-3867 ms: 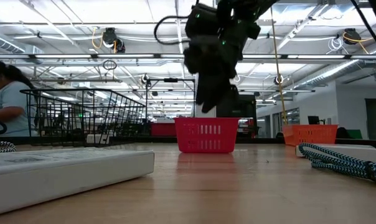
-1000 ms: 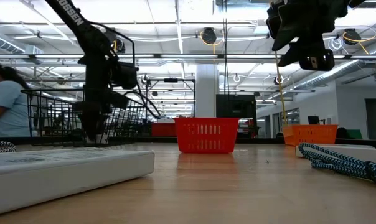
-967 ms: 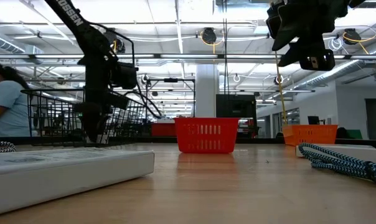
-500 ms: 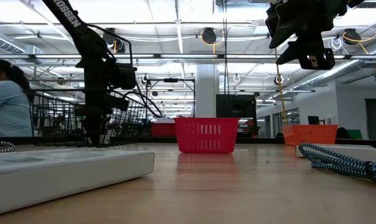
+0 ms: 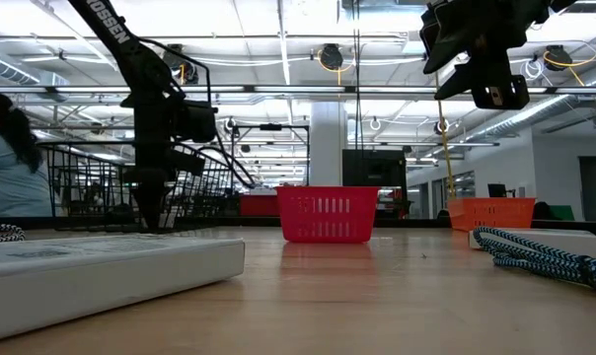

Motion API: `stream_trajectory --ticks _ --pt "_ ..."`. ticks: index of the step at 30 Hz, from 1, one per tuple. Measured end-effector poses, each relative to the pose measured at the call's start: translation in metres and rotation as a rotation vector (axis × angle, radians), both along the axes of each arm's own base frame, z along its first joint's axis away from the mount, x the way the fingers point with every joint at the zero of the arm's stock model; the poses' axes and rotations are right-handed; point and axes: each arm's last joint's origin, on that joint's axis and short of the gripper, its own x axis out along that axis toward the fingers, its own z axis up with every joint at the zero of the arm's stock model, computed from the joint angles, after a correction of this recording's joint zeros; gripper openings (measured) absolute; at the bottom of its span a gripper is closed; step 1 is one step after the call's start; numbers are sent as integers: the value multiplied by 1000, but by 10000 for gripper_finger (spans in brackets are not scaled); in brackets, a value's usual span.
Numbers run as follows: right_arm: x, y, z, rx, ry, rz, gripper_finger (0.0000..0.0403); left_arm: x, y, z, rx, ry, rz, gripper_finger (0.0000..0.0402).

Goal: Pick and place items into bin
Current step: Put the white charger adapter into the red bin

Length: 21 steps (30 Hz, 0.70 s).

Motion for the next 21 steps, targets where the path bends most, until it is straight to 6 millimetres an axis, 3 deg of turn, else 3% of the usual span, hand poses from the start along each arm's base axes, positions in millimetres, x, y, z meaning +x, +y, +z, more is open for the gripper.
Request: stream_trajectory --ticks 5,10,16,21 --pt "0 0 0 -2 -1 1 130 0 0 8 -14 25 36 156" --pt "0 0 0 -15 -4 8 130 3 3 33 24 -13 59 158" --pt "0 -1 0 -37 -9 8 130 -1 0 79 46 -45 146 161" --pt "1 -2 0 -77 -16 -25 130 4 -10 133 55 -216 223 158"
